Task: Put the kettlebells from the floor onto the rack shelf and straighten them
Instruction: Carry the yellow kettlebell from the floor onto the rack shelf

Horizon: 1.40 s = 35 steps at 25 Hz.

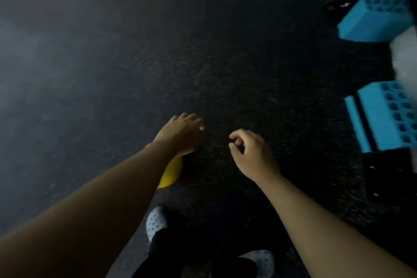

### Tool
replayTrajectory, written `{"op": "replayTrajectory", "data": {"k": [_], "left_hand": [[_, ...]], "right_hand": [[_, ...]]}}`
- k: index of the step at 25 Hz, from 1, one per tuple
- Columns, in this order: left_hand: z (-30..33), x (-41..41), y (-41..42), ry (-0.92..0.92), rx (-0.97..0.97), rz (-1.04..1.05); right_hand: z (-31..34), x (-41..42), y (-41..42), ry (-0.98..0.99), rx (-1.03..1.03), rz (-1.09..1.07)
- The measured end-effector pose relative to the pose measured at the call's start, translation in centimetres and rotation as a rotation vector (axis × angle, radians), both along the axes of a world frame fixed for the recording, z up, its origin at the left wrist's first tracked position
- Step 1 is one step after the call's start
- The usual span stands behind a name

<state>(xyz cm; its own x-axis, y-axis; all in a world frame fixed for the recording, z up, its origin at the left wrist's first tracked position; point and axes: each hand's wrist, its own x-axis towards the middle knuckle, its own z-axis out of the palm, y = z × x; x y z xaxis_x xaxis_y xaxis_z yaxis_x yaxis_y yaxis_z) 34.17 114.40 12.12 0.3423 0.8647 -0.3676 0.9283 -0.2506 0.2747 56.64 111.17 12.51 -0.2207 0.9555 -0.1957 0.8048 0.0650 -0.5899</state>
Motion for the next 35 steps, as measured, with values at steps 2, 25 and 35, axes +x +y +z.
{"op": "replayTrajectory", "data": {"k": [2, 25, 35], "left_hand": [[-1.7, -7.1, -2.2, 0.04, -0.023, 0.055], [-22.7, -19.9, -1.4, 0.203, -0.19, -0.581], [-14.7, -4.9, -2.9, 0.009, -0.494, -0.417]], "right_hand": [[-2.5, -7.0, -0.9, 0.016, -0.059, 0.053], [-23.6, -27.9, -10.4, 0.379, -0.877, -0.35], [-15.1, -9.1, -8.8, 0.053, -0.474, -0.262]]}}
